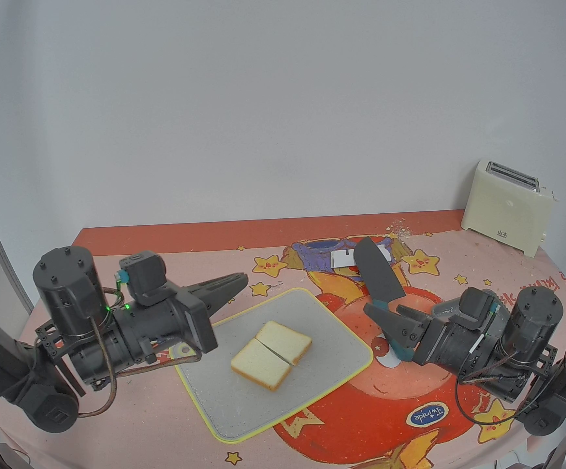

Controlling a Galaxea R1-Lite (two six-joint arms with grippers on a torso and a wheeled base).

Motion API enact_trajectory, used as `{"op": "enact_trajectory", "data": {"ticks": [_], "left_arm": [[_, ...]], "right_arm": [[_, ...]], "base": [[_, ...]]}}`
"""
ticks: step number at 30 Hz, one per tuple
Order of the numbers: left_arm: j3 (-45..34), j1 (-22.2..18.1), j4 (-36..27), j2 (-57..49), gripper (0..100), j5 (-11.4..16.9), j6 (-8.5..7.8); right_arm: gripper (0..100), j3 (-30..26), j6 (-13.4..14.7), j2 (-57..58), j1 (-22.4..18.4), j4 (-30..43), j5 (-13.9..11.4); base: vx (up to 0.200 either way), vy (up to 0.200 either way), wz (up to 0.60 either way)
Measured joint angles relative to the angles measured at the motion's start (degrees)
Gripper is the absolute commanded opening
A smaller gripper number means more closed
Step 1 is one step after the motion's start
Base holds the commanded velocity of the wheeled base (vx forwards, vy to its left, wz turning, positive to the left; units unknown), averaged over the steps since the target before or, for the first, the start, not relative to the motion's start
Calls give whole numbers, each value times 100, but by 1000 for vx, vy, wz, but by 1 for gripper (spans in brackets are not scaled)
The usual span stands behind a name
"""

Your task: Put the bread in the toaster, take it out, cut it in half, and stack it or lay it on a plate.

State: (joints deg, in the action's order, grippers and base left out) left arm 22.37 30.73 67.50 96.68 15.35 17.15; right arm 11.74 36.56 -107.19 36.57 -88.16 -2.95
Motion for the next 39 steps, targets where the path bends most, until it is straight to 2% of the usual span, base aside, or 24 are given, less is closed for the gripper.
{"op": "enact_trajectory", "data": {"ticks": [4,8,9,11,13,14,15,18,19,23,26,29,32,35,39], "left_arm": [[-143,-22,-712,-385,0,0,230],[-215,-20,-1241,-674,0,-7,597],[-223,-15,-1378,-728,0,-7,723],[-230,24,-1610,-813,0,-5,1013],[-241,96,-1894,-877,0,0,1404],[-243,143,-2037,-903,0,2,1684],[-245,206,-2202,-928,0,9,2029],[-234,366,-2530,-945,0,55,2745],[-211,418,-2609,-928,0,77,2976],[-107,562,-2754,-763,0,143,3710],[-77,630,-2815,-608,0,184,4107],[-115,652,-2836,-466,0,194,4331],[-154,650,-2847,-358,0,187,4468],[-165,636,-2850,-276,0,158,4695],[-77,623,-2982,-189,0,123,4782]], "right_arm": [[100,363,15,-118,-57,316,-134],[100,1122,33,-226,-88,1298,-216],[0,1364,48,-247,-99,1598,-252],[0,1852,115,-279,-111,2124,-328],[0,2304,250,-308,-124,2637,-396],[0,2519,349,-325,-129,2849,-430],[0,2721,441,-354,-132,3020,-463],[0,3034,619,-488,-133,3202,-541],[0,3104,661,-553,-132,3238,-567],[0,3259,773,-778,-121,3328,-611],[0,3310,822,-898,-52,3394,-618],[0,3327,835,-987,69,3417,-600],[0,3338,835,-1075,121,3430,-575],[0,3354,833,-1165,163,3532,-563],[0,3395,833,-1208,207,3974,-561]], "base": [[0,0,0],[0,0,0],[0,0,0],[0,0,0],[0,0,0],[0,0,0],[0,0,0],[0,0,0],[0,0,0],[0,0,0],[0,0,0],[0,0,0],[0,0,0],[0,0,0],[0,0,0]]}}
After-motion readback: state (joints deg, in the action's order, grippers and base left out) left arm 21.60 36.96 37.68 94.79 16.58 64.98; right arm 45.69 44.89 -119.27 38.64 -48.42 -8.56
